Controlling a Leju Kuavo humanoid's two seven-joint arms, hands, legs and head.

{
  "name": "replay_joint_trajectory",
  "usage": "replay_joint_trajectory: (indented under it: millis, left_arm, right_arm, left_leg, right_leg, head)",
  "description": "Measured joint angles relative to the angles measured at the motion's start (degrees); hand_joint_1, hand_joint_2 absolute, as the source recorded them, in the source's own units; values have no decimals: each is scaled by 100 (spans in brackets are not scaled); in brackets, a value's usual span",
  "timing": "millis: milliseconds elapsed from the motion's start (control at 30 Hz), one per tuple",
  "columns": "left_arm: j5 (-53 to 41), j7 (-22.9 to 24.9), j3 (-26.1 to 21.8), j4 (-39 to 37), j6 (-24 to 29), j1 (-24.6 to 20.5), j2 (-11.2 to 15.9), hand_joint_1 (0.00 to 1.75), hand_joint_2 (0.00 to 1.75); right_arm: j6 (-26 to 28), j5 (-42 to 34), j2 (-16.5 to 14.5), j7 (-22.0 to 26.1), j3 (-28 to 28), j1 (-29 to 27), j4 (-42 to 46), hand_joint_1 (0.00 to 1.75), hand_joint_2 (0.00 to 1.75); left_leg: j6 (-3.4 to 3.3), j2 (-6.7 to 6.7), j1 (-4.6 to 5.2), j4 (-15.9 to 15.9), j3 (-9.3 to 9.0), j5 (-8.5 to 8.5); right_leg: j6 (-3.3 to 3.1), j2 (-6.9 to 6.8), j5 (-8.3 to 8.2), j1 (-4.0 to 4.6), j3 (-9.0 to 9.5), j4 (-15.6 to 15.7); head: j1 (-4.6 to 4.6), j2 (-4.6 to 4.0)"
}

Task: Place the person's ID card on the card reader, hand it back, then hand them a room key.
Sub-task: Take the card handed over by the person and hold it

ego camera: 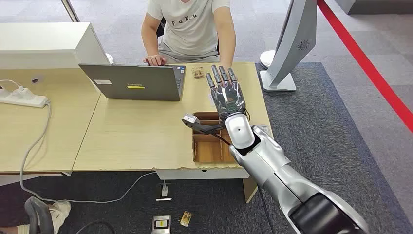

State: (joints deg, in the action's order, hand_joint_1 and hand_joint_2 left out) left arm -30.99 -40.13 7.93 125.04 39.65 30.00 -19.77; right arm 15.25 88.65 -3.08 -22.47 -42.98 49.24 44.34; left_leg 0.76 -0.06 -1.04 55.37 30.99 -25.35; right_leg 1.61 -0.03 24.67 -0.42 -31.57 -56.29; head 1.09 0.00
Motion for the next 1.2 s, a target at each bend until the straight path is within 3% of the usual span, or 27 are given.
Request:
replay_joint_trajectory:
  millis: [800,1000,1200]
  left_arm:
    - [126,1,-72,-1,0,-40,-29,0,175]
    - [131,1,-91,-31,0,-36,-29,0,175]
    - [224,2,-139,-96,0,-31,-29,0,175]
  right_arm:
    - [148,0,157,0,185,-46,-260,175,175]
    - [169,-1,407,-60,345,-83,-137,175,175]
    - [26,-52,905,-213,665,-213,240,175,175]
  left_leg:
    - [0,1,1,1,-2,0]
    - [-1,1,2,3,-3,-1]
    - [-4,1,4,5,-4,-3]
  right_leg:
    - [0,0,0,0,-2,1]
    - [0,0,0,-1,-2,2]
    - [1,0,-1,-1,-1,5]
  head:
    - [0,0]
    - [0,0]
    - [1,0]
